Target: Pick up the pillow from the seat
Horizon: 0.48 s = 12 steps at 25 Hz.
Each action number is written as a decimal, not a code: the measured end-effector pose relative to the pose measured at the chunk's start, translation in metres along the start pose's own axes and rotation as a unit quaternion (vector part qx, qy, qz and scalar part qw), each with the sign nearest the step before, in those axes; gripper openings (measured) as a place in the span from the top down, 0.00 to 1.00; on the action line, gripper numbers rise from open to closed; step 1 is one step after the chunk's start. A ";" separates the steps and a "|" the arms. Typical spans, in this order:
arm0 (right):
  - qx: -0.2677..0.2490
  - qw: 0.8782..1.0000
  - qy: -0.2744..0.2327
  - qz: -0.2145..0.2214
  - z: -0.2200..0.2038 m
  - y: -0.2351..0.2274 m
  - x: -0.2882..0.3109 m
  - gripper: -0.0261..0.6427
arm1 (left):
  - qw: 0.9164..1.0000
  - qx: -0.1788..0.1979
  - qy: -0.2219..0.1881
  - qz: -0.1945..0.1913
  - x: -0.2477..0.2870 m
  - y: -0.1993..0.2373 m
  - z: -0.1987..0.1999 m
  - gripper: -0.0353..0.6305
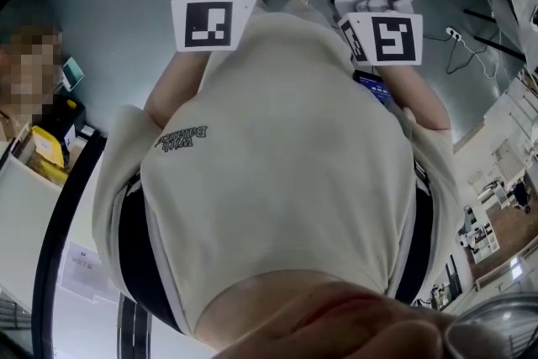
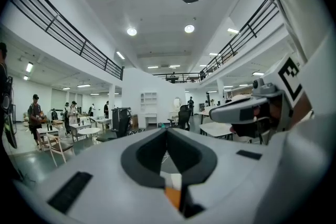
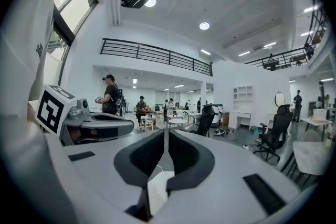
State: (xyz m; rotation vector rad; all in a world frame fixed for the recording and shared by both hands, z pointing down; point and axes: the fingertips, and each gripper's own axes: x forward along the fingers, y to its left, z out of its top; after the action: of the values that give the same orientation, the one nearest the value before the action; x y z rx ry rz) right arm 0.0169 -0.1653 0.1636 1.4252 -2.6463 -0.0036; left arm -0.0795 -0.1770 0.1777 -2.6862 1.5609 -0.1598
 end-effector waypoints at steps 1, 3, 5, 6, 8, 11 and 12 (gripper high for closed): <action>0.000 1.000 0.002 0.002 -0.001 -0.002 0.000 0.94 | 1.000 -0.002 0.000 0.002 0.002 -0.002 0.001 0.93; -0.002 1.000 0.003 0.004 -0.002 -0.007 0.000 0.94 | 1.000 -0.007 0.000 0.006 0.006 -0.003 0.001 0.93; -0.005 1.000 0.003 0.006 -0.003 -0.011 0.001 0.94 | 1.000 -0.007 -0.001 0.009 0.010 -0.003 0.001 0.93; -0.005 1.000 0.003 0.006 -0.003 -0.013 0.003 0.94 | 1.000 -0.006 -0.002 0.009 0.012 -0.002 0.001 0.93; 0.003 1.000 0.008 0.009 -0.006 -0.017 0.008 0.94 | 1.000 0.000 -0.002 0.011 0.017 -0.002 0.000 0.93; 0.019 0.999 0.025 0.020 -0.014 -0.028 0.019 0.87 | 1.000 0.007 0.006 0.011 0.029 -0.002 -0.005 0.93; 0.017 0.999 0.031 0.024 -0.016 -0.032 0.025 0.80 | 1.000 0.007 0.008 0.010 0.034 -0.001 -0.006 0.93</action>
State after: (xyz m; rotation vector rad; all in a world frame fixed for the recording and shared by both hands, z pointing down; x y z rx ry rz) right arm 0.0322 -0.2026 0.1804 1.3488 -2.6415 0.0882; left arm -0.0629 -0.2059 0.1867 -2.6644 1.5833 -0.1905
